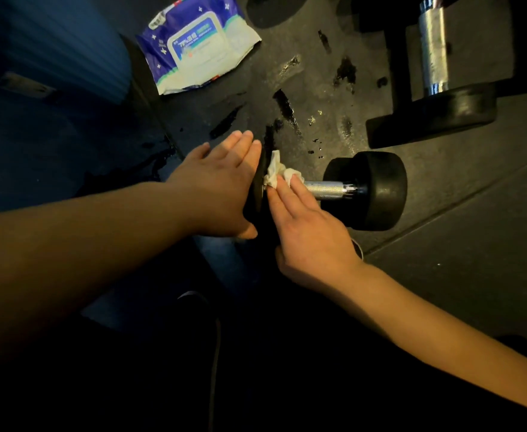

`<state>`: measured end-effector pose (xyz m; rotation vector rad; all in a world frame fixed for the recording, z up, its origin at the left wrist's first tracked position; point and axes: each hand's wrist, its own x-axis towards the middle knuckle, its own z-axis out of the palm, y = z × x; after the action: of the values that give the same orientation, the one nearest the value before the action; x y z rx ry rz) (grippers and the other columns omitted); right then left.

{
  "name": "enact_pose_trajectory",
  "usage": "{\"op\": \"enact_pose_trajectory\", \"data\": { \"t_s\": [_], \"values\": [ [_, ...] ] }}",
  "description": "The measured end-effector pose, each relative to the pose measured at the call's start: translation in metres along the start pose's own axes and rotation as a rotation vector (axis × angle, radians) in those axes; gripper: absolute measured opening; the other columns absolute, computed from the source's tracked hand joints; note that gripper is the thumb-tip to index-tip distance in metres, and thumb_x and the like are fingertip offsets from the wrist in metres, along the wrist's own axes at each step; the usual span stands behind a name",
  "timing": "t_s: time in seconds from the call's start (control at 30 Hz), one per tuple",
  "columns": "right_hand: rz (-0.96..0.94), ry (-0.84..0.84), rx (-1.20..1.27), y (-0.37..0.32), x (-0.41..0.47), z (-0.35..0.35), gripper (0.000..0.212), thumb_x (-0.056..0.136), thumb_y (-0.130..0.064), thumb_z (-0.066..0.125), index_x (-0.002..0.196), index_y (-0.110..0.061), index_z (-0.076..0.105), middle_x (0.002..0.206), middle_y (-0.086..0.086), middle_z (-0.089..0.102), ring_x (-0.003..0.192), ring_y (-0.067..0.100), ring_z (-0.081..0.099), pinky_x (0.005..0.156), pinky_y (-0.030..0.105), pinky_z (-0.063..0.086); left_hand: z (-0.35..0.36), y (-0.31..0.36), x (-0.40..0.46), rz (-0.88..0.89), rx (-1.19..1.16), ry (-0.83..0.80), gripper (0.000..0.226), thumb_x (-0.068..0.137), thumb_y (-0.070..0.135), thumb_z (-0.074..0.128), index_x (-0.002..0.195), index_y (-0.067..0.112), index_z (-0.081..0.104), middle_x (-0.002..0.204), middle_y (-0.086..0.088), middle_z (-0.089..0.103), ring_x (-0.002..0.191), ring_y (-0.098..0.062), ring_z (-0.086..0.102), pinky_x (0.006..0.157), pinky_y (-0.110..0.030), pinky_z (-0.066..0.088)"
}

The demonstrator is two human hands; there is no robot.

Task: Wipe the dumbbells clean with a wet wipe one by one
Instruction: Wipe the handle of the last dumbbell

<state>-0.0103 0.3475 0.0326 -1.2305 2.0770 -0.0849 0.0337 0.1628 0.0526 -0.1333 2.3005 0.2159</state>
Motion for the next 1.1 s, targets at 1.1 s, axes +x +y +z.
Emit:
{"op": "enact_pose_trajectory", "data": {
  "t_s": [1.1],
  "values": [
    [0.08,0.213,0.014,0.007,0.056,-0.022,0.089,0.081,-0.027,0.063,0.157,-0.007,0.021,0.167,0.008,0.013,0.155,0.025,0.002,0.11,0.04,0.04,-0.035,-0.015,0.023,-0.067,0.018,0.189,0.121,0.076,0.064,0.062,0.155,0.014,-0.014,0.165,-0.009,-0.013,0.152,-0.021,-0.01,0.123,-0.048,0.008]
  ]
}}
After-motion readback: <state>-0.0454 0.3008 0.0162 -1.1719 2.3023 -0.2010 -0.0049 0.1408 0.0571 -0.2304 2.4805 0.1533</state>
